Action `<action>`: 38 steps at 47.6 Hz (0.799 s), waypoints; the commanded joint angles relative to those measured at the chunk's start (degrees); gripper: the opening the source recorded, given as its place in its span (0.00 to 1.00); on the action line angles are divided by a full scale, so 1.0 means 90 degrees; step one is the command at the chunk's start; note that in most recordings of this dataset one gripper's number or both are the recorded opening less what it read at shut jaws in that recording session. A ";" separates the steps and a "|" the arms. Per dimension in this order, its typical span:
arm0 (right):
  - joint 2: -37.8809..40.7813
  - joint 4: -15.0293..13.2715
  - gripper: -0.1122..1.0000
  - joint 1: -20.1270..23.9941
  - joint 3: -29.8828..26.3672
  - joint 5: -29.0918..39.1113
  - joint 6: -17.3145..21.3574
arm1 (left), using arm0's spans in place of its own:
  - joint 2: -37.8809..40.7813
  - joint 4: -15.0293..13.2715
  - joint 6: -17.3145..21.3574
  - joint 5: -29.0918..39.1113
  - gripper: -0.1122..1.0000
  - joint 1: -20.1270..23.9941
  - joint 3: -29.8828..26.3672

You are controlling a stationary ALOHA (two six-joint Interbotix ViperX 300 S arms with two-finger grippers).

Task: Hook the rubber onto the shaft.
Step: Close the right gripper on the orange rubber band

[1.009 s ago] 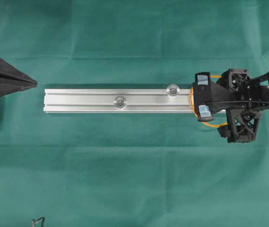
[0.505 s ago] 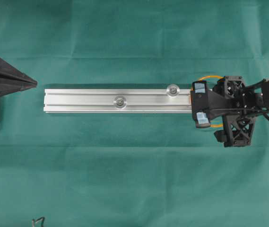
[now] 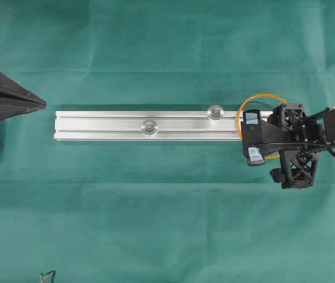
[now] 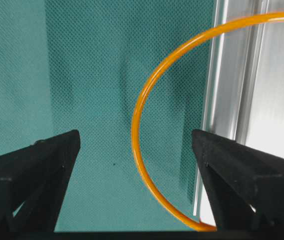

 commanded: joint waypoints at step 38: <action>0.0020 -0.0020 0.57 0.0059 0.0020 -0.0088 0.0254 | 0.0049 0.0020 -0.0010 -0.0029 0.10 0.0020 -0.0205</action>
